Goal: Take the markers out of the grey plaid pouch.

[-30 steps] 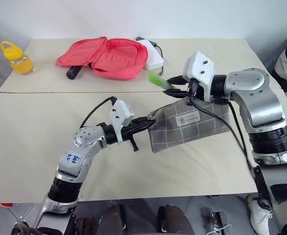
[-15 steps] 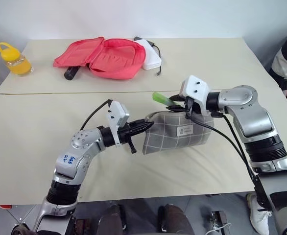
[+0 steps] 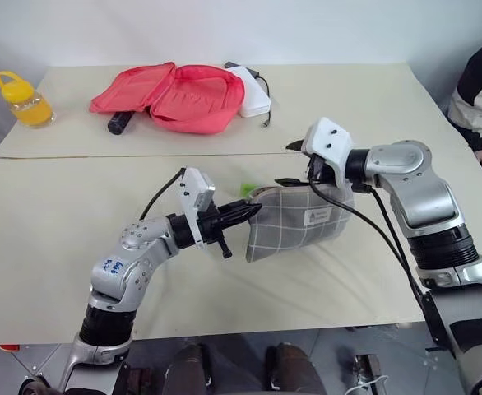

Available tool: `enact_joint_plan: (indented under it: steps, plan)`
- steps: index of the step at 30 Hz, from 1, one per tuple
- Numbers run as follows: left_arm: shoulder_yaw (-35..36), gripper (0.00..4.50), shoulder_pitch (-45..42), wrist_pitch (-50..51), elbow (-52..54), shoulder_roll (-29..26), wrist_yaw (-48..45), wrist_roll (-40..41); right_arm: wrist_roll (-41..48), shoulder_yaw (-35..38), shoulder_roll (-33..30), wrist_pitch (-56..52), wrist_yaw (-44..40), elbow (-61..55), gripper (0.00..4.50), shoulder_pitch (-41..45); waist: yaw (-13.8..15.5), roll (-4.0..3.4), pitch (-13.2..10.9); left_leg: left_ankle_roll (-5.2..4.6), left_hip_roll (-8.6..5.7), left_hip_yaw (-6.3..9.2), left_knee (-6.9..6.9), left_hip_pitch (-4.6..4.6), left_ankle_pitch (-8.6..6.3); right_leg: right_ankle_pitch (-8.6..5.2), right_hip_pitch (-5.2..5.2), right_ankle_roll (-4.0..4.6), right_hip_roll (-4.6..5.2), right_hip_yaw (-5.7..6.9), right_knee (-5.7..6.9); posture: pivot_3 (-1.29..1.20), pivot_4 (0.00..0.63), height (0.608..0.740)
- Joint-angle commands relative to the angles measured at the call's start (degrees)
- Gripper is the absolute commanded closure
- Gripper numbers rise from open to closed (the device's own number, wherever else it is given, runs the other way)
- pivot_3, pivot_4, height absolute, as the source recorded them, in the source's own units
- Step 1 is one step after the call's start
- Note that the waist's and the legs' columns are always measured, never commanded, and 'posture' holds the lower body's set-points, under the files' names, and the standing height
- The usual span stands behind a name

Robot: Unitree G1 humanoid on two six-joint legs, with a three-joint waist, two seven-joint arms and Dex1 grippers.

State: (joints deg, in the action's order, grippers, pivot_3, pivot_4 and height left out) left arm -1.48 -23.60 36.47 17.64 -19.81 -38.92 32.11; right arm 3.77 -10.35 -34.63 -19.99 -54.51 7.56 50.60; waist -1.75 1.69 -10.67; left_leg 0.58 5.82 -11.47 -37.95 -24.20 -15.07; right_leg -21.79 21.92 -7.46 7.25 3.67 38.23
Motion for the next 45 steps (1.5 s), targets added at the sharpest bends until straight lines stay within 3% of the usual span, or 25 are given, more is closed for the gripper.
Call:
enact_joint_plan:
  steps: [1,12,20,24,29,33,38,45]
  plan:
    - [1.52,4.50,0.50,0.38,3.88,-0.82,-0.19,2.42,1.56,5.20,1.44,1.46,4.38,1.37,0.64,3.16,-0.12,0.00,0.00,0.00,0.01,-0.01,0.00,0.00,0.00,0.00,0.01,0.00,0.00,-0.01,0.01,0.00,0.150,0.740]
    - [7.09,4.50,2.84,-0.20,6.52,-7.41,-1.57,4.06,13.45,13.18,0.45,-8.73,1.37,-3.22,0.64,2.91,0.02,-0.01,-0.01,0.00,0.00,-0.01,0.03,-0.01,0.00,0.00,0.04,0.00,0.00,-0.03,0.04,0.00,0.150,0.740]
    - [16.38,4.50,7.41,-5.06,5.24,-17.23,-5.90,2.77,19.36,17.98,-3.38,-15.12,0.90,-7.15,0.64,-1.45,0.06,-0.01,-0.01,0.01,0.00,-0.02,0.07,-0.01,0.00,0.00,0.07,0.01,0.00,-0.04,-0.01,0.00,0.150,0.740]
    - [26.95,4.50,11.25,-16.24,-2.58,-23.68,-5.56,-4.79,20.62,18.45,-5.10,-15.52,0.45,-12.12,0.64,-9.66,-0.11,-0.01,-0.01,0.02,0.00,-0.06,0.18,0.00,-0.01,-0.01,0.06,0.01,-0.01,-0.04,-0.16,0.00,0.150,0.740]
    - [32.96,4.50,15.19,-30.62,-8.12,-27.17,-2.75,-14.62,21.27,17.86,-4.79,-13.18,-0.40,-15.99,0.64,-19.09,0.05,-0.01,-0.01,0.02,-0.04,-0.16,0.35,-0.01,-0.02,0.00,0.13,0.01,0.04,-0.04,-0.28,0.00,0.150,0.740]
    - [32.13,4.50,17.95,-37.20,-7.80,-26.72,-0.10,-19.94,21.31,17.25,-3.95,-11.87,0.22,-16.85,0.64,-22.11,0.07,-0.01,-0.01,0.03,-0.07,-0.20,0.44,-0.03,-0.03,0.00,0.17,0.01,0.07,-0.02,-0.33,0.00,0.150,0.740]
    - [19.86,4.50,23.95,-37.29,-5.50,-20.81,0.79,-24.68,20.30,14.71,-2.76,-10.41,0.70,-15.72,0.64,-20.44,0.07,-0.06,0.02,0.03,-0.07,-0.25,0.43,0.04,-0.03,0.00,0.13,0.01,0.08,-0.05,-0.29,0.00,0.150,0.740]
    - [17.68,2.43,24.16,-36.05,-5.82,-18.24,0.96,-22.66,20.05,13.81,-3.27,-10.17,0.56,-16.19,0.60,-20.82,0.08,0.03,0.01,0.08,0.03,-0.32,0.34,-0.09,0.00,-0.01,0.46,0.03,0.02,-0.13,0.08,0.00,0.150,0.740]
